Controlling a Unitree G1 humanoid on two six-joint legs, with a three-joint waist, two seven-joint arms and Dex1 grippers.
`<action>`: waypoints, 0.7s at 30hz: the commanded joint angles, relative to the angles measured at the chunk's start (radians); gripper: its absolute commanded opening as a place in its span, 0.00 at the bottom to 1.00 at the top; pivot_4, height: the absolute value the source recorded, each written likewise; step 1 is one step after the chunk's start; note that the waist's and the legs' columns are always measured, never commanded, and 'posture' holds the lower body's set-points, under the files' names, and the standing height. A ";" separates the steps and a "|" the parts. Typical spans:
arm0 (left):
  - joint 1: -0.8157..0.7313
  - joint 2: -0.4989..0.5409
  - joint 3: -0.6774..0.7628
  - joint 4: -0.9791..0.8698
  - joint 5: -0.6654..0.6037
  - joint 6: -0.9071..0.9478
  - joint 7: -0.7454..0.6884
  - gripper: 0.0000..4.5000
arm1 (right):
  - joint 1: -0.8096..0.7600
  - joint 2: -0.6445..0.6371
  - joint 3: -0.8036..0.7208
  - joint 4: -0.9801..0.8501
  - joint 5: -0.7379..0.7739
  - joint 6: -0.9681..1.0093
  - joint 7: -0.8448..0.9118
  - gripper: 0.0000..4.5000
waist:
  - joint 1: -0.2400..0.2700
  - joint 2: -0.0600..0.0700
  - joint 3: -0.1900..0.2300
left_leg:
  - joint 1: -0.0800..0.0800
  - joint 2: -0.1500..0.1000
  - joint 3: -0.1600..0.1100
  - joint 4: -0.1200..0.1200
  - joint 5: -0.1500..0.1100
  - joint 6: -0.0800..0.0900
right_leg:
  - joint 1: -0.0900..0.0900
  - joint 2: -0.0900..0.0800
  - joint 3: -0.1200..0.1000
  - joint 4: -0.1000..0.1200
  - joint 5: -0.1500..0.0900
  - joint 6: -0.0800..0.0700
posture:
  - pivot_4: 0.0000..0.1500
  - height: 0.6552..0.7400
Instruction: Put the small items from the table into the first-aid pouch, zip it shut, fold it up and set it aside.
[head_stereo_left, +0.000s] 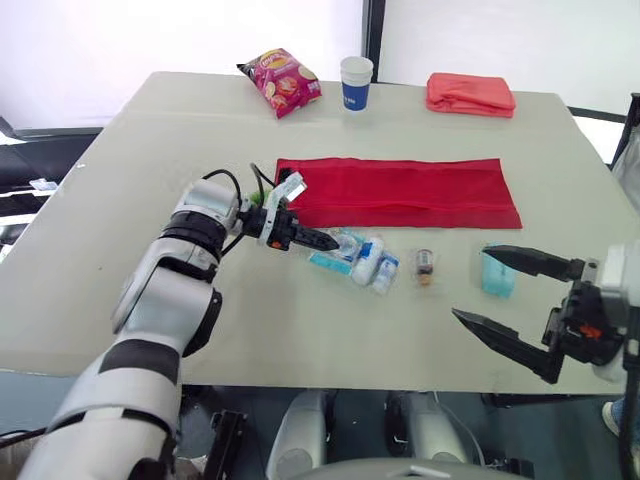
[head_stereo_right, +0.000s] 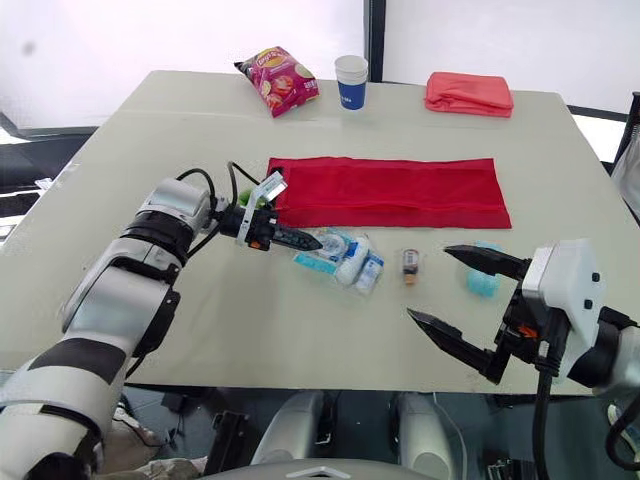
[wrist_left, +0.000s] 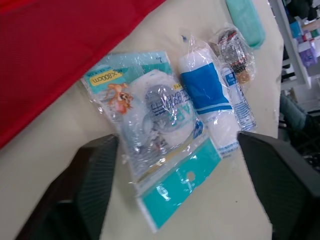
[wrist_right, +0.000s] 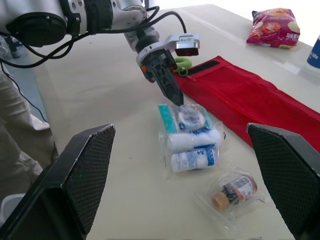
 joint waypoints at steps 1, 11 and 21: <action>-0.031 -0.006 0.035 0.042 0.034 -0.017 -0.030 0.46 | 0.024 -0.008 0.041 -0.023 -0.035 -0.071 -0.033 1.00 | -0.001 0.000 0.000 | 0.000 0.000 0.000 0.000 0.000 0.000 | 0.000 0.000 0.000 0.000 0.000 0.000 | 1.00 1.00; 0.097 0.052 0.223 -0.150 -0.053 0.190 0.027 0.00 | 0.012 -0.012 0.130 -0.019 -0.062 -0.110 -0.054 1.00 | -0.006 0.000 0.000 | 0.000 0.001 0.000 0.000 0.000 0.000 | 0.000 0.000 0.000 0.000 0.000 0.000 | 1.00 1.00; 0.417 0.164 0.700 -0.833 -0.399 0.707 0.267 0.00 | -0.281 0.032 0.436 0.152 0.061 0.010 -0.148 1.00 | -0.023 -0.001 0.000 | 0.002 0.002 0.000 0.002 0.000 0.000 | -0.001 -0.002 0.001 0.006 0.000 0.000 | 1.00 1.00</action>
